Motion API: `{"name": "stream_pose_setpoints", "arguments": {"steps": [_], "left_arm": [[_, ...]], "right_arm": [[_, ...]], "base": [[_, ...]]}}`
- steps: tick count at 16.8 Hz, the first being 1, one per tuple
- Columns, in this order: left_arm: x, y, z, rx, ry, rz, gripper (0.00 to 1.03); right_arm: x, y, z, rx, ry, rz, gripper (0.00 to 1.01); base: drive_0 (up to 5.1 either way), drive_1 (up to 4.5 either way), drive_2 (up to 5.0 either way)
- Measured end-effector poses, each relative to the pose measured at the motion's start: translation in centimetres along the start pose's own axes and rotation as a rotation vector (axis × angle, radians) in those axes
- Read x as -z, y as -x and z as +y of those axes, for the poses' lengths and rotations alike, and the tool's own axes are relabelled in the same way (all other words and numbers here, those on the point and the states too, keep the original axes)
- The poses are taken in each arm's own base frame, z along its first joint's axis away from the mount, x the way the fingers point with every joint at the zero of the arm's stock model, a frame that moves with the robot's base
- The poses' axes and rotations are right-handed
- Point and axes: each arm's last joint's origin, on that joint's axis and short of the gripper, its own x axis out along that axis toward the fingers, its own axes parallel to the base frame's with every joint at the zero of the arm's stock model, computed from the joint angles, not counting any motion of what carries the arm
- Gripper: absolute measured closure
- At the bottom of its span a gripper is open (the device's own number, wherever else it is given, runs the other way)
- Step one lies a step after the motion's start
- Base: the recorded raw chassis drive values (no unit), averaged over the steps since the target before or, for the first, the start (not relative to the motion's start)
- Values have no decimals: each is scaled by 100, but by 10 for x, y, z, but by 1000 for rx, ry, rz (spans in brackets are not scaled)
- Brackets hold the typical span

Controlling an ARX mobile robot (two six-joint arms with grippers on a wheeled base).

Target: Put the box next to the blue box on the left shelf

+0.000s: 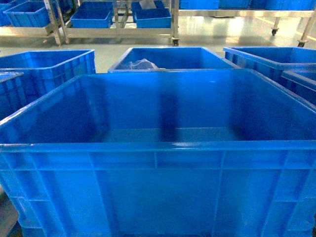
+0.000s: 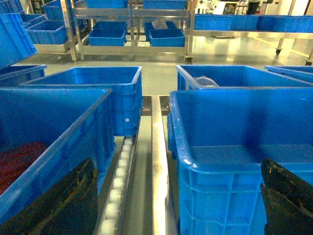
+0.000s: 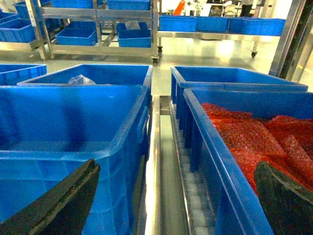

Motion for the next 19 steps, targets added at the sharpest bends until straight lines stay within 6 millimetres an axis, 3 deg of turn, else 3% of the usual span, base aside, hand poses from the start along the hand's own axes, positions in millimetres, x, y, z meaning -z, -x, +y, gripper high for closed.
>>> {"name": "stream_pose_setpoints", "arguments": {"steps": [19], "left_arm": [[0,0,0,0,0,0,5]], "right_arm": [[0,0,0,0,0,0,3]], "base": [[0,0,0]]}}
